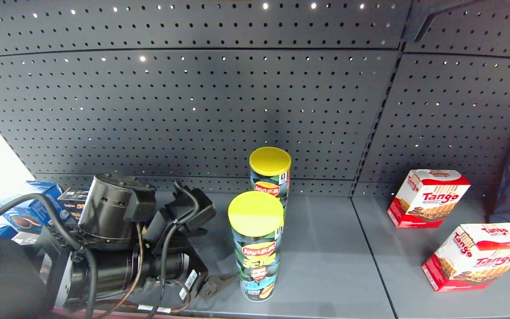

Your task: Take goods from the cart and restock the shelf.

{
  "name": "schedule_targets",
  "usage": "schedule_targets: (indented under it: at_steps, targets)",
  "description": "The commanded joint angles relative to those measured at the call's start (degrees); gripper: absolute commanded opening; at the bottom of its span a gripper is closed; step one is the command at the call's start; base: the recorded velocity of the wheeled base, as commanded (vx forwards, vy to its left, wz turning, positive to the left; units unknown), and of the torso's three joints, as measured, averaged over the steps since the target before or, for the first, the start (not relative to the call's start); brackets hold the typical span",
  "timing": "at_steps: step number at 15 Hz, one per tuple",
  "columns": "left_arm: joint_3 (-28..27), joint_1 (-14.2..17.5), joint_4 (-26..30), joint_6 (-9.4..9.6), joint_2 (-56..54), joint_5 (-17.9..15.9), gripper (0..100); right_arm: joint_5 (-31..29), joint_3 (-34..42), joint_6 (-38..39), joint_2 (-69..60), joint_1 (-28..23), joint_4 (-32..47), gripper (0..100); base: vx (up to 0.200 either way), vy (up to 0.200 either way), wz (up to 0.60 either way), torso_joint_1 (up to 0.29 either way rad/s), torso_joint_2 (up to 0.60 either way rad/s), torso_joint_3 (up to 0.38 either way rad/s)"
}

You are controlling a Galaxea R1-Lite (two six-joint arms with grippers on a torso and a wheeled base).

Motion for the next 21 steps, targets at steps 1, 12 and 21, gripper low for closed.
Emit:
schedule_targets:
  at_steps: [1, 12, 21]
  targets:
    - [0.35, 0.16, -0.02, 0.08, 0.08, 0.16, 100, 0.01, 0.0, 0.02, 0.07, 0.0, -0.01, 100, 0.0, 0.0, 0.0, 0.0, 0.0, 0.0]
    - [-2.02, 1.21, -4.32, 0.61, 3.6, 1.13, 100, 0.01, 0.0, 0.02, 0.07, 0.0, -0.01, 100, 0.0, 0.0, 0.0, 0.0, 0.0, 0.0]
    - [-1.85, 1.21, -4.32, 0.61, 3.51, 1.13, 100, 0.01, 0.0, 0.02, 0.07, 0.0, -0.01, 100, 0.0, 0.0, 0.0, 0.0, 0.0, 0.0]
